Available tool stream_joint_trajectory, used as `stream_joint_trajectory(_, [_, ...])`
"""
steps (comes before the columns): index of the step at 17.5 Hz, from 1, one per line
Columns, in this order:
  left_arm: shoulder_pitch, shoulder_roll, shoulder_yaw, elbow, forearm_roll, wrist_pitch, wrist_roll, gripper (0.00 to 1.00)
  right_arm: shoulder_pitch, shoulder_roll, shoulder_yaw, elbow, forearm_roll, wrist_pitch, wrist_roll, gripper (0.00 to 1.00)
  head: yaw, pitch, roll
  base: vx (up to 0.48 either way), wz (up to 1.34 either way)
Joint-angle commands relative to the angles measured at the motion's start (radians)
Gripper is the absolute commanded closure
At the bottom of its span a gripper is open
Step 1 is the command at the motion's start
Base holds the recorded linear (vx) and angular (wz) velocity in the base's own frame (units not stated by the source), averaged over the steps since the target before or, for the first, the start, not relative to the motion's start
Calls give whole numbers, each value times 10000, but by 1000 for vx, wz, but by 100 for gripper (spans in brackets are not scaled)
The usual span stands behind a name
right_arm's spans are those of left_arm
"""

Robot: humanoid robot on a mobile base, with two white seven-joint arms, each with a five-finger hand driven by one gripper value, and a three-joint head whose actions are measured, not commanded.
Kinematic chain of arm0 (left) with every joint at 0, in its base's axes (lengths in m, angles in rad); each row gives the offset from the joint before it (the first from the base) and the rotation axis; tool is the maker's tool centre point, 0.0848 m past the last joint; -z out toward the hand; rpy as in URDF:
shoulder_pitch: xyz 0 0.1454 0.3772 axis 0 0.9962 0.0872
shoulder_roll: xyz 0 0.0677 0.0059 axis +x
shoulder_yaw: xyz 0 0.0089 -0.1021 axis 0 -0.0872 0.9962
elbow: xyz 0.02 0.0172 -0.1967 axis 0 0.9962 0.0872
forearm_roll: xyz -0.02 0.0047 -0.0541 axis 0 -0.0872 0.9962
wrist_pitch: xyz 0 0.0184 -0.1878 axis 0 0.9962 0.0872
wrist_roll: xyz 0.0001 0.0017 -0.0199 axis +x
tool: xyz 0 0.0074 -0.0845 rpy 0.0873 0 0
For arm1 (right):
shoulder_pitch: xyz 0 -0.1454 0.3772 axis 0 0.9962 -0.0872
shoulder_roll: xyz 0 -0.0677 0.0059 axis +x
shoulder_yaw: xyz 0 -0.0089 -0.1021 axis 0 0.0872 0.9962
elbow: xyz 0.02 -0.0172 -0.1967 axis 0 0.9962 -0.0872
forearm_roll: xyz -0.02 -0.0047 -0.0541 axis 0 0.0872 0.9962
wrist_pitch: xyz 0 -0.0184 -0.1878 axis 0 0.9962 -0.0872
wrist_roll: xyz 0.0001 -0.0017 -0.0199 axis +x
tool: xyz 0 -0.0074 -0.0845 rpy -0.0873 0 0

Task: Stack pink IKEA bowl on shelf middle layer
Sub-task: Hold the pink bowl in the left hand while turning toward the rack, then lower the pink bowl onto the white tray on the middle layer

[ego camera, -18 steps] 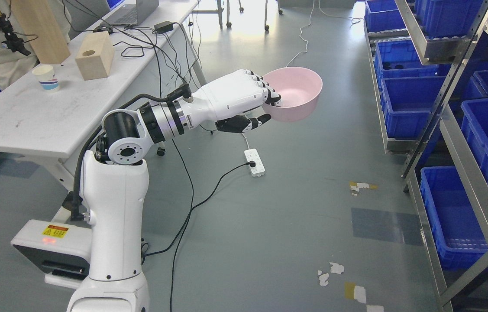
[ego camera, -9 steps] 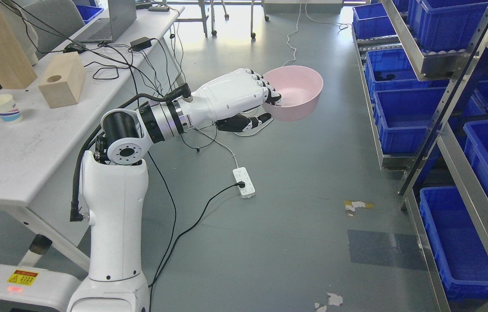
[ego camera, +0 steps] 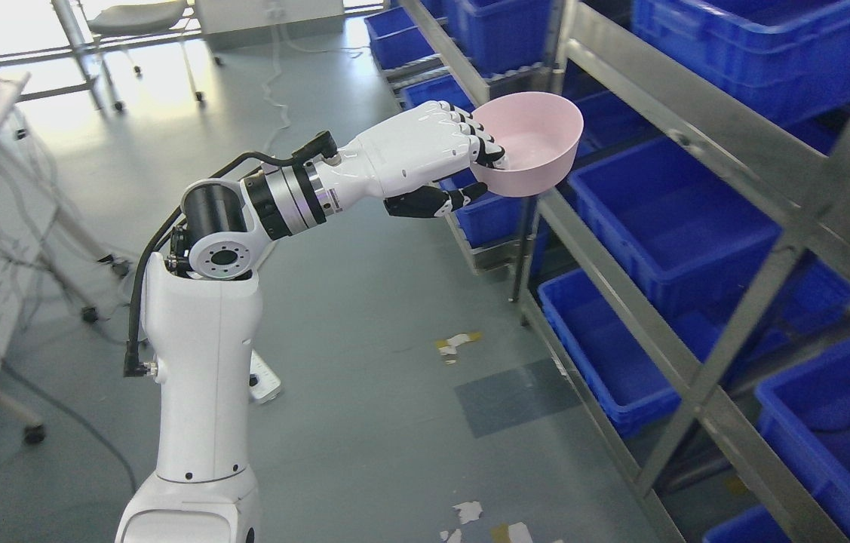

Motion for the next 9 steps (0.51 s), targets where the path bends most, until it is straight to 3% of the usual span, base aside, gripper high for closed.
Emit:
stream_joint_trajectory(1, [-735,174,-322,-27,537,-3,107,96,41,-175,0,-175,0,-3,18,0,0,0,0,78,-1396])
stream_joint_trajectory(5, [-1135,174,28,233,339,-3,-45,96,26,-175,0,-175,0,-3,18,0,0,0,0,59,-1422])
stream_joint_trajectory(9, [-1794,174,1487,1106,-1348,-3,-582,96,26,-175,0,-175,0,-3,18,0,0,0,0,54,-1233])
